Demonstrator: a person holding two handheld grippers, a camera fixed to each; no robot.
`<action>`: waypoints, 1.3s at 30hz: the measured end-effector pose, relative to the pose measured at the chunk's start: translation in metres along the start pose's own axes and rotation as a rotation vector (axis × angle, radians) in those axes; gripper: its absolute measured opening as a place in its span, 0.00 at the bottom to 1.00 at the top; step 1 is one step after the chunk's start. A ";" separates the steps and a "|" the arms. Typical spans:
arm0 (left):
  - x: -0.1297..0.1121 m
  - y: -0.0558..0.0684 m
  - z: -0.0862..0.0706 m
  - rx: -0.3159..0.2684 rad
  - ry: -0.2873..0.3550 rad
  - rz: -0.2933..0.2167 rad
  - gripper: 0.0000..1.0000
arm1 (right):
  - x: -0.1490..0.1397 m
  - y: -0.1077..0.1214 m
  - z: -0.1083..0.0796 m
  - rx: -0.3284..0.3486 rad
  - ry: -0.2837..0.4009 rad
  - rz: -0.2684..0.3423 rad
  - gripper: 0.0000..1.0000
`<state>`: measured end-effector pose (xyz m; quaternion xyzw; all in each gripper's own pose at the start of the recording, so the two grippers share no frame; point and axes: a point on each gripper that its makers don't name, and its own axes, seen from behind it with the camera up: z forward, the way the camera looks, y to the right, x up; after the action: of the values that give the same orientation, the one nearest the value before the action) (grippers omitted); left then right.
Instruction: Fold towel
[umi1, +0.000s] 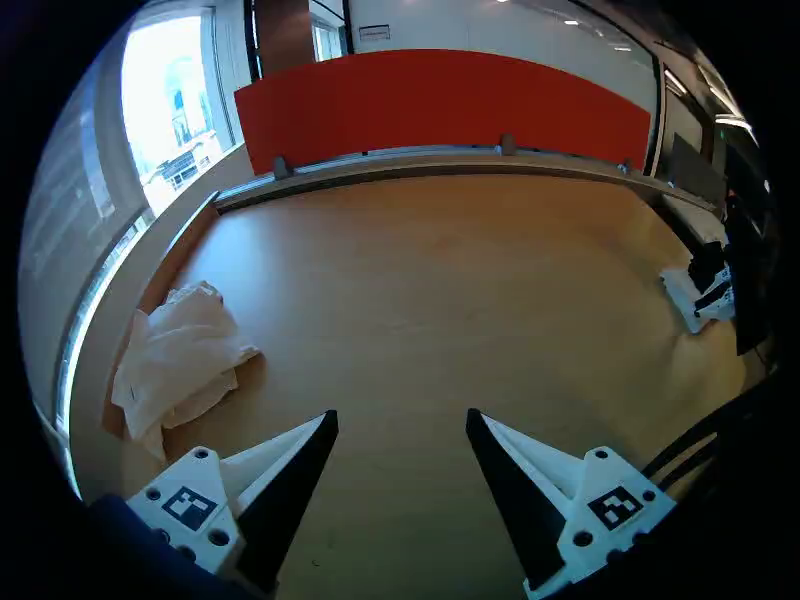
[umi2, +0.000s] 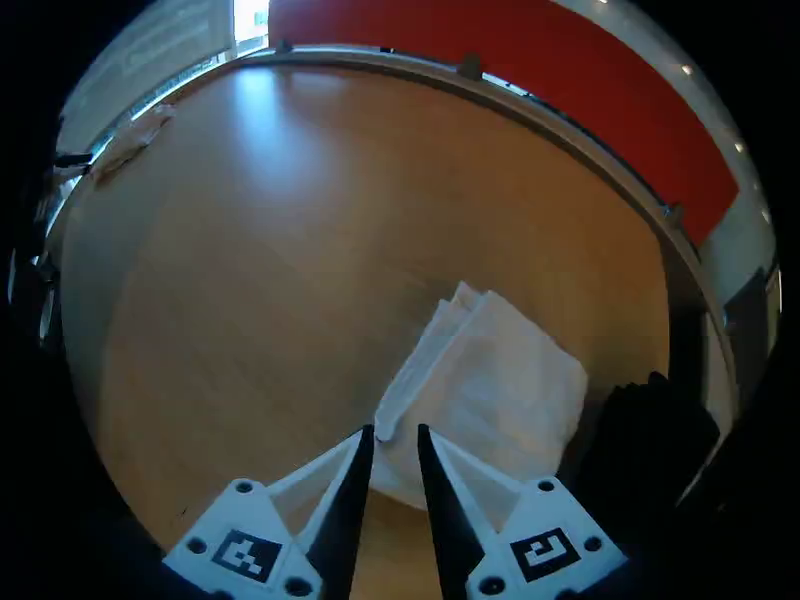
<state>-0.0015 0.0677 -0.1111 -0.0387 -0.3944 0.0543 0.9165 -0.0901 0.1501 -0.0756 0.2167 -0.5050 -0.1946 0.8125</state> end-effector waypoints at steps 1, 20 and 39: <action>0.000 -0.001 0.000 0.001 0.000 -0.001 0.95 | 0.000 0.000 0.000 -0.001 0.000 -0.001 0.34; 0.000 -0.006 -0.001 -0.006 0.011 -0.003 0.95 | 0.001 -0.009 -0.008 -0.005 0.014 0.011 0.67; 0.011 -0.016 0.001 -0.042 0.054 -0.012 0.95 | 0.021 -0.024 -0.034 -0.103 0.126 0.102 1.00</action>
<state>0.0066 0.0531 -0.1006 -0.0571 -0.3710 0.0393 0.9261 -0.0528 0.1243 -0.0864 0.1607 -0.4525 -0.1646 0.8616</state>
